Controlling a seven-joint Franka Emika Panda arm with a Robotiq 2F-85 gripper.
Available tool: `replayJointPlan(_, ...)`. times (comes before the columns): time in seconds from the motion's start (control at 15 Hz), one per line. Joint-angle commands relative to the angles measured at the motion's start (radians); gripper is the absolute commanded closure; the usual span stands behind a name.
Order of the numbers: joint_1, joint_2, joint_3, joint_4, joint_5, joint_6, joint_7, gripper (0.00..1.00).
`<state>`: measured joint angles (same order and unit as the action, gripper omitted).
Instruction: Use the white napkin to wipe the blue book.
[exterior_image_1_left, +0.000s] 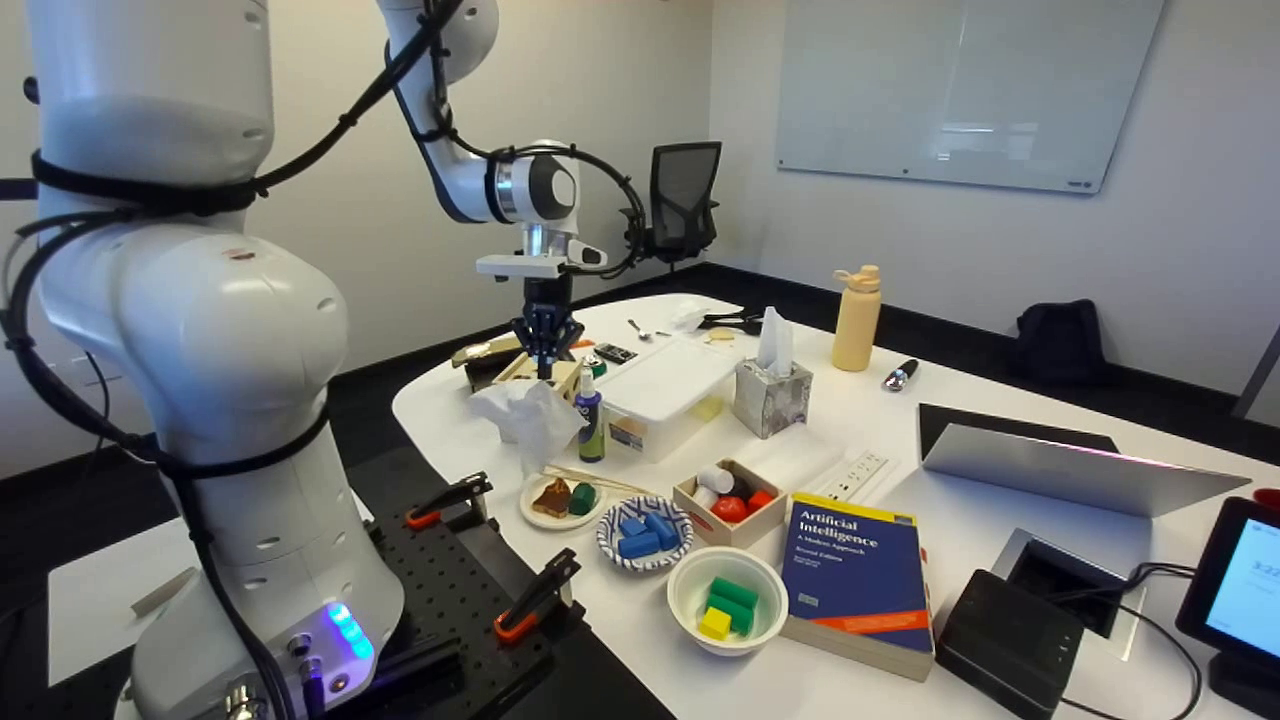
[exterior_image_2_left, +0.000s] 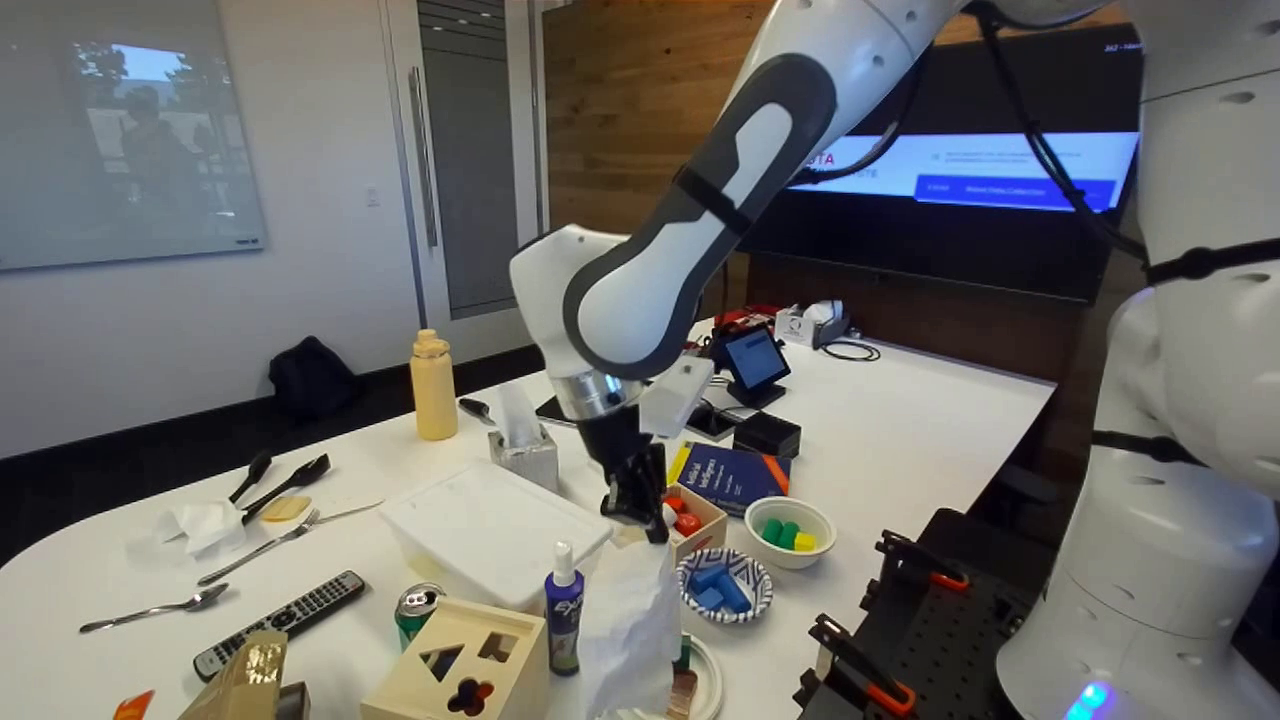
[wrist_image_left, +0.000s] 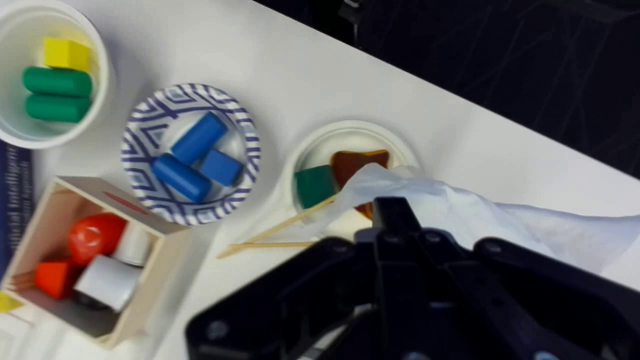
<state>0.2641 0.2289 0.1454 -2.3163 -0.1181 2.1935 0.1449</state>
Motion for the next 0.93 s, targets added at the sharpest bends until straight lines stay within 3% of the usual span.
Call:
replayJointPlan(0.0, -0.065, -0.137, -0.071, -0.059, -0.097, -0.029, 0.099, 1.0)
replayJointPlan(0.33, -0.191, -0.103, -0.185, 0.047, -0.285, -0.012, 0.228, 1.0)
replayJointPlan(0.53, -0.25, -0.014, -0.251, 0.14, -0.382, 0.024, 0.327, 1.0)
replayJointPlan(0.87, -0.271, 0.184, -0.359, 0.31, -0.458, 0.018, 0.544, 1.0)
